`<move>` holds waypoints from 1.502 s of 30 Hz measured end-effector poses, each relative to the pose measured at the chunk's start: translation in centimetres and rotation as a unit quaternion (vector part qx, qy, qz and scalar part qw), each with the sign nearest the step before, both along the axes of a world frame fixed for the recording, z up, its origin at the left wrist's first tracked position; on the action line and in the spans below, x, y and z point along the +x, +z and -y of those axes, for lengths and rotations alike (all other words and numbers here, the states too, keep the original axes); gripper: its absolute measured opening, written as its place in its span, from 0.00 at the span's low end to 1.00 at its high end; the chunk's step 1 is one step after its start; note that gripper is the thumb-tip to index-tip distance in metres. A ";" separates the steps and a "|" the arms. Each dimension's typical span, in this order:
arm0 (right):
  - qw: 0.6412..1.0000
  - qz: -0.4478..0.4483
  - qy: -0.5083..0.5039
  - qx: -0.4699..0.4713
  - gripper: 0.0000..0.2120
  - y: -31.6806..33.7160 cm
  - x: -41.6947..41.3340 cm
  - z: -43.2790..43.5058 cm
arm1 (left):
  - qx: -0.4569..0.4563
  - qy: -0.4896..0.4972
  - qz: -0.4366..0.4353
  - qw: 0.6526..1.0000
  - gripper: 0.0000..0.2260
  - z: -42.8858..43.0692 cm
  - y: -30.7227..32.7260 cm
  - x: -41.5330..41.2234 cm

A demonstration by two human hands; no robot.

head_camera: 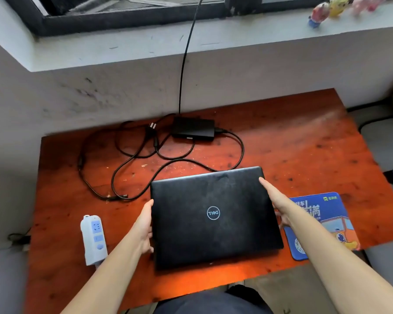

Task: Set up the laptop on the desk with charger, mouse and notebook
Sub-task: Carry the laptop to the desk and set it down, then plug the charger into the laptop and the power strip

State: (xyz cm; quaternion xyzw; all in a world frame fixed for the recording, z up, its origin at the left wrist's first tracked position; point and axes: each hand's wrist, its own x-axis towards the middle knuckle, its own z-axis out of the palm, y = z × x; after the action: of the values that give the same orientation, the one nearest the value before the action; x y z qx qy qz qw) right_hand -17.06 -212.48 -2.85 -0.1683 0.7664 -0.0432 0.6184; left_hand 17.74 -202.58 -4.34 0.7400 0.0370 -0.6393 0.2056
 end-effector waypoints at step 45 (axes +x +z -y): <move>0.763 -0.032 0.455 -0.458 0.31 1.6 9.9 -6.0 | -0.170 -0.256 0.468 0.829 0.27 -11.1 5.4 2.1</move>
State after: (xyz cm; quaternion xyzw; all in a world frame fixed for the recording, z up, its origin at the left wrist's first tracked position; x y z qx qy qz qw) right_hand -7.20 -206.48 -1.23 -0.7615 0.5084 -0.0970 0.3902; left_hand 19.84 -191.50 1.10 0.8867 -0.3640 -0.2426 0.1499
